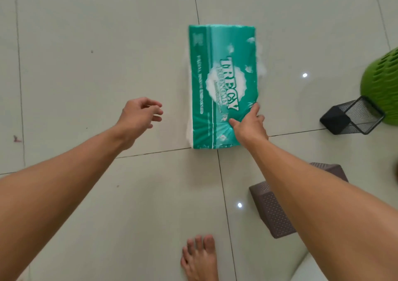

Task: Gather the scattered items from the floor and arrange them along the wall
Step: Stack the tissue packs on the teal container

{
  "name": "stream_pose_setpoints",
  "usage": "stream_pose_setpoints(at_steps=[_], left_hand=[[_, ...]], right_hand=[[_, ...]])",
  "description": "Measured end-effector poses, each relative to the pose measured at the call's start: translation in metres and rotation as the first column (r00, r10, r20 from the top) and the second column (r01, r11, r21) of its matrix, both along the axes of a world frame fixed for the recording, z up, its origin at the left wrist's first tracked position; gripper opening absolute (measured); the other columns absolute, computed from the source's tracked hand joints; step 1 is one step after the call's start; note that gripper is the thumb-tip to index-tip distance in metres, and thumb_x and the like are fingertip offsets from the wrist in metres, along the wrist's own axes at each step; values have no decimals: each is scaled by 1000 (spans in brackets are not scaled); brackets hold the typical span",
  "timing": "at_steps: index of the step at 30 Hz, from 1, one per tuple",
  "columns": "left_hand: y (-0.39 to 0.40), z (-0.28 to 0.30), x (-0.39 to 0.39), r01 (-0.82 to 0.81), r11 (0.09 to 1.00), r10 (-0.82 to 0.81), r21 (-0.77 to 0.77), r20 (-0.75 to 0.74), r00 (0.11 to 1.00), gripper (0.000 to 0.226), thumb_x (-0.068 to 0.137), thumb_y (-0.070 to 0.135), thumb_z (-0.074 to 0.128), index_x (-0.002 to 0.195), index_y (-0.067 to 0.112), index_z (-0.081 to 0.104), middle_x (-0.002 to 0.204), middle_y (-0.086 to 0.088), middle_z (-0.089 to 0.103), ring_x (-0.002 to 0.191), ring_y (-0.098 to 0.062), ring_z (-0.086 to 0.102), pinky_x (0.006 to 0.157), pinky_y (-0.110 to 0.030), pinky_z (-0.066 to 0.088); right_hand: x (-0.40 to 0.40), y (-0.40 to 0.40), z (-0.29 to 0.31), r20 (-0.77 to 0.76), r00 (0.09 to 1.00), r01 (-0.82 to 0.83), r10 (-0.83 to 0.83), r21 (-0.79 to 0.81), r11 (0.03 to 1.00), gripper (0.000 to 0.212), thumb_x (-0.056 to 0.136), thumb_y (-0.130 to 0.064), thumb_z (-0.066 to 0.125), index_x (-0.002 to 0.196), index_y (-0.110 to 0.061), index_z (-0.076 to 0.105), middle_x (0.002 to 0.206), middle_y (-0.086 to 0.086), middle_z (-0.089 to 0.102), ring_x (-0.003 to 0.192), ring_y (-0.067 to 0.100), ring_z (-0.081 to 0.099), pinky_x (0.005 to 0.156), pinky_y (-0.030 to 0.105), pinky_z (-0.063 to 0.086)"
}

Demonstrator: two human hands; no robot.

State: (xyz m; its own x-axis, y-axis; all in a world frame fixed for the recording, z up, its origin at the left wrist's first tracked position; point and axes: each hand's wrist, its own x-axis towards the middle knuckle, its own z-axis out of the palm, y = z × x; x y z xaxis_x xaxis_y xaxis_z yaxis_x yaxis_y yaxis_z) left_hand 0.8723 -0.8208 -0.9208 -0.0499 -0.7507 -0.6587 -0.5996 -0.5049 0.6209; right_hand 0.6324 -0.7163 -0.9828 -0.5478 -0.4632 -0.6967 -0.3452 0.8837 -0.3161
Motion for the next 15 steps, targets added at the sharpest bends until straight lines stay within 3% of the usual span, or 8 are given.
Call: stream_pose_setpoints(at_steps=[3, 5, 8, 10, 12, 15], left_hand=[[-6, -1, 5, -109, 994, 109, -12, 6, 994, 16, 97, 16, 52, 105, 17, 66, 101, -4, 72, 88, -17, 70, 78, -33, 53], [-5, -6, 8, -209, 978, 209, -14, 43, 977, 20, 100, 27, 45, 103, 15, 61, 101, -7, 69, 88, -21, 68, 83, -43, 55], [6, -16, 15, -361, 930, 367, -66, 222, 904, 36, 94, 48, 42, 105, 15, 50, 110, -9, 60, 95, -27, 60, 92, -53, 52], [13, -18, 19, -440, 890, 456, -119, 282, 844, 51, 90, 57, 49, 120, 17, 45, 126, -7, 53, 104, -29, 57, 96, -51, 50], [19, -23, 24, -432, 895, 445, -109, 205, 872, 63, 90, 57, 56, 139, 21, 40, 139, -2, 50, 117, -26, 54, 103, -49, 46], [22, -29, 26, -302, 953, 303, -18, 44, 952, 58, 94, 45, 61, 145, 28, 41, 133, 4, 55, 121, -19, 53, 104, -43, 46]], right_hand=[[-15, -4, 6, -117, 946, -304, 302, 5, 953, 78, 99, -31, 60, 159, -36, 9, 150, 9, 31, 129, 40, 41, 99, 51, 43], [-20, -10, 9, -149, 869, -476, 471, 7, 880, 81, 98, -21, 60, 158, -44, 10, 158, 5, 22, 136, 37, 33, 97, 51, 45], [-11, -14, 9, -276, 801, -553, 532, 0, 833, 90, 95, -4, 59, 156, -49, 10, 166, 1, 3, 140, 38, 26, 81, 47, 50], [4, -7, 6, -381, 820, -472, 427, -29, 881, 96, 90, 3, 61, 157, -44, 10, 166, 5, -1, 137, 39, 29, 70, 42, 48], [15, 4, 3, -377, 909, -229, 177, -98, 968, 93, 92, -5, 66, 158, -33, 7, 165, 11, 3, 134, 39, 34, 75, 46, 50], [17, 9, -3, -98, 953, 275, -285, -109, 955, 77, 97, -36, 64, 152, -14, 17, 152, 19, 31, 129, 41, 46, 97, 54, 49]])
